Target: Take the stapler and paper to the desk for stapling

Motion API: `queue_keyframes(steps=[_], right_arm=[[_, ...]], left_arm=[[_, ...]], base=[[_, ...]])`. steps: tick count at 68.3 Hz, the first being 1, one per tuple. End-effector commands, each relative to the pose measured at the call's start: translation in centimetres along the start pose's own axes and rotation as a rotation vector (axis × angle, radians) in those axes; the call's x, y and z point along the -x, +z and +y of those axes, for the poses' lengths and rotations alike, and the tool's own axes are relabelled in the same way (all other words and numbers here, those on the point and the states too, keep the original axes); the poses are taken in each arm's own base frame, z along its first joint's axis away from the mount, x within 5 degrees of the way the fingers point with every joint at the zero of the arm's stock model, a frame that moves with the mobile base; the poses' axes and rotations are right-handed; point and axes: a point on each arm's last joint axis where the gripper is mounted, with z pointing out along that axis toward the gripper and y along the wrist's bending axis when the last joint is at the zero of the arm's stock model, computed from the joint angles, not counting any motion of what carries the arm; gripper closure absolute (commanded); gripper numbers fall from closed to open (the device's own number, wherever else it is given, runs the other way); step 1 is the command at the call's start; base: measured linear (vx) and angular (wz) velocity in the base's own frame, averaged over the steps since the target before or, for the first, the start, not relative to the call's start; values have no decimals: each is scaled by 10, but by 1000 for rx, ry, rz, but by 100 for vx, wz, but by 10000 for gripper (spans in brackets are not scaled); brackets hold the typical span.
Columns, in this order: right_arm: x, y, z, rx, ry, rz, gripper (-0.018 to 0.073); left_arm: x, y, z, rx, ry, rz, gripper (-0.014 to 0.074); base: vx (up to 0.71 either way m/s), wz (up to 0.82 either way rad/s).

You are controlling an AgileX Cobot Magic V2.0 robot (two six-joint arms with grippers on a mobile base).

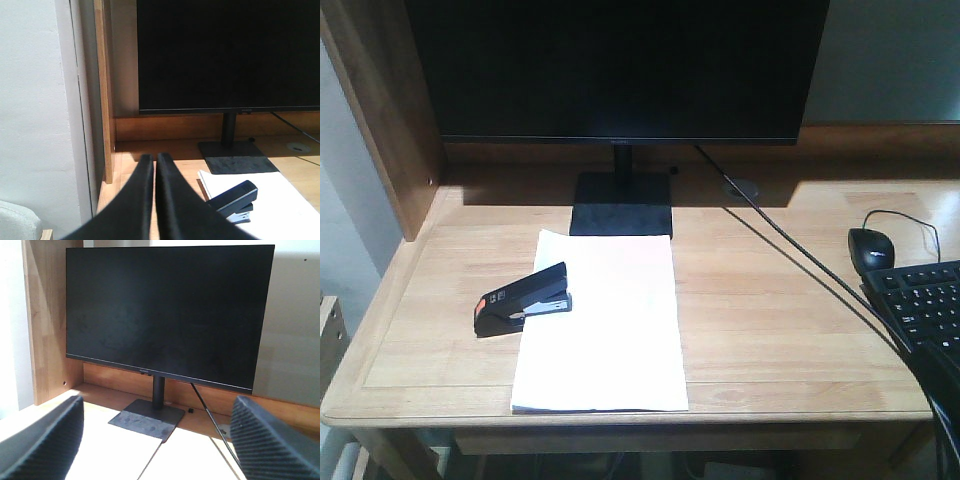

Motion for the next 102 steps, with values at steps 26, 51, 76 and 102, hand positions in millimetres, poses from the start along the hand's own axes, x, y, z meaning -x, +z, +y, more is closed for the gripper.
queue_keyframes(steps=[26,51,76,102], right_arm=[[9,0,-3,-32,-9,-24,90],[10,0,-5,-48,-20,-26,571],[10,0,-4,-47,-20,-26,568],[10,0,-4,-47,-20,-26,568]], left_arm=[[14,-1,-1,-16,-17,-80,603],[14,-1,-1,-16,-17,-80,603],[14,-1,-1,-16,-17,-80,603],[-12,1,-1,-20,-17,-96,603]], base=[[0,0],[0,0],[0,0],[0,0]])
